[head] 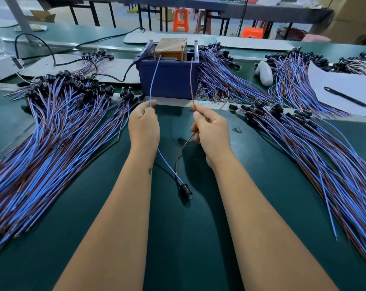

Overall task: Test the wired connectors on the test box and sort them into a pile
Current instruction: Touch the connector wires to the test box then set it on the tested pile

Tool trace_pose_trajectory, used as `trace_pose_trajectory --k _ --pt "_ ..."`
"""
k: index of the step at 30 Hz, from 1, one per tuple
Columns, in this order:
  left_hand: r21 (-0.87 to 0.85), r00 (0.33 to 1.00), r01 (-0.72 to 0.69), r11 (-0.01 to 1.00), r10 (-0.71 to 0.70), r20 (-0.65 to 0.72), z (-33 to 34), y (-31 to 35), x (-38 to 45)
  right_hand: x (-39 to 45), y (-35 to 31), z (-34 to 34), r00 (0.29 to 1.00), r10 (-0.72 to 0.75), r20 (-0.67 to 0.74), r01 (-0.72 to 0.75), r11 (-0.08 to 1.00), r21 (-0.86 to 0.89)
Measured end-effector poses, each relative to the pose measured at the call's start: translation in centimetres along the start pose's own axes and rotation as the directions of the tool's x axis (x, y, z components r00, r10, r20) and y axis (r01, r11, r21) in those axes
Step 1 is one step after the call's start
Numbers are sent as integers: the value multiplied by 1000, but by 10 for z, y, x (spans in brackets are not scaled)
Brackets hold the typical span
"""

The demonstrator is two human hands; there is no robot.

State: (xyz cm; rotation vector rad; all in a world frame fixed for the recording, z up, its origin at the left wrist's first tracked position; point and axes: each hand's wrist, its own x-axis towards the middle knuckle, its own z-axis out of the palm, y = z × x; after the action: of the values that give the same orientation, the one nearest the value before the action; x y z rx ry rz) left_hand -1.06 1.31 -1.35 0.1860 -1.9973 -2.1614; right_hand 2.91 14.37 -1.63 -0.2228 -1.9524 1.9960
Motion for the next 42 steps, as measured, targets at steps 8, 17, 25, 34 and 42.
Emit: trace_pose_trajectory --k 8,17,25,34,42 --pt "37 999 -33 999 35 -37 -2 -2 2 1 1 1 1000 -10 16 10 1000 -21" --pt "79 999 -19 997 21 -26 0 -4 4 1 1 1 1000 -10 3 10 999 -52" --pt "79 1000 -11 997 13 -25 0 -2 4 1 0 1 1000 3 0 -3 999 -44" --pt "92 1000 -9 996 11 -16 -1 0 0 1 -1 1 1000 14 0 -14 999 -38" --pt "101 1000 -28 995 29 -7 -2 0 -2 0 -3 1 1000 23 3 -23 999 -37"
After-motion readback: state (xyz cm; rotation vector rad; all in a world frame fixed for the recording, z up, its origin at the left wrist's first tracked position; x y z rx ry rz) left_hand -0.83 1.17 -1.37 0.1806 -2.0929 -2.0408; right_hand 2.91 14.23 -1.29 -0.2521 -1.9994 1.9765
